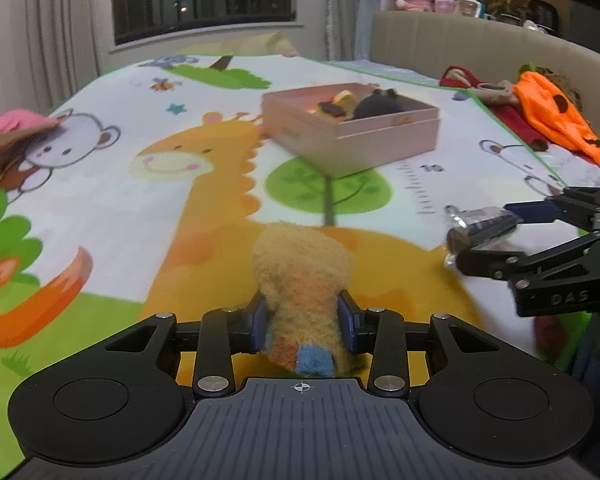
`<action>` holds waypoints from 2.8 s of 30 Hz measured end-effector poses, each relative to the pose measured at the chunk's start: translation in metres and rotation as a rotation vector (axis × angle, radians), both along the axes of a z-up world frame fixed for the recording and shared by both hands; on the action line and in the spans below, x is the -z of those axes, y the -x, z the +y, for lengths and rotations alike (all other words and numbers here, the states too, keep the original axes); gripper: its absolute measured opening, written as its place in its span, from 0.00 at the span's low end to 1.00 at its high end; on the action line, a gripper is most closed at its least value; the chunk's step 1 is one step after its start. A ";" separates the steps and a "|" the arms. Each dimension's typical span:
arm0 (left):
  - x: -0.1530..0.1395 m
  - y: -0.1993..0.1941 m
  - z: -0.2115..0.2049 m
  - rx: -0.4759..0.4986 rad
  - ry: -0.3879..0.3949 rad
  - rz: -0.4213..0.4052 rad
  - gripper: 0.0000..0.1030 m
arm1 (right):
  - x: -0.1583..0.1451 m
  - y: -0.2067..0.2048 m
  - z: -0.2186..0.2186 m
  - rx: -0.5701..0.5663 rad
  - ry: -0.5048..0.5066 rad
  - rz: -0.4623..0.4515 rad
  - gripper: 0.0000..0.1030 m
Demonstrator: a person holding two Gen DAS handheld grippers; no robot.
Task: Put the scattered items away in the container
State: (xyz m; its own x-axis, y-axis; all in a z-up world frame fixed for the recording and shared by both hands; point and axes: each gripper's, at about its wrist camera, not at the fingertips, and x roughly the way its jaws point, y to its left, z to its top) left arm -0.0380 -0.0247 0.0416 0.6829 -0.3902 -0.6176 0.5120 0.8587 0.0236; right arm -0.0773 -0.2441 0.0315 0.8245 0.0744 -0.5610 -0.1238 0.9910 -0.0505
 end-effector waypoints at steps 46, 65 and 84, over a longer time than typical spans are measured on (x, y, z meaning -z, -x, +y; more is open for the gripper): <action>-0.007 -0.175 -0.127 0.059 0.234 0.057 0.93 | -0.017 -0.234 -0.154 0.142 -0.308 0.059 0.90; -0.008 -0.163 -0.009 -0.212 0.190 -0.021 0.99 | -0.017 -0.246 -0.007 0.043 -0.276 0.037 1.00; 0.037 -0.132 -0.029 -0.419 -0.001 0.002 1.00 | 0.034 -0.191 -0.002 0.066 -0.039 0.143 1.00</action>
State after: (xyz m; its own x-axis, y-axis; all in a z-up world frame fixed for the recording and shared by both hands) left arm 0.0935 -0.0538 0.0045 0.7809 -0.0785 -0.6197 0.1188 0.9926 0.0241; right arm 0.1141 -0.2460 -0.0028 0.7401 0.0466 -0.6709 -0.0616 0.9981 0.0014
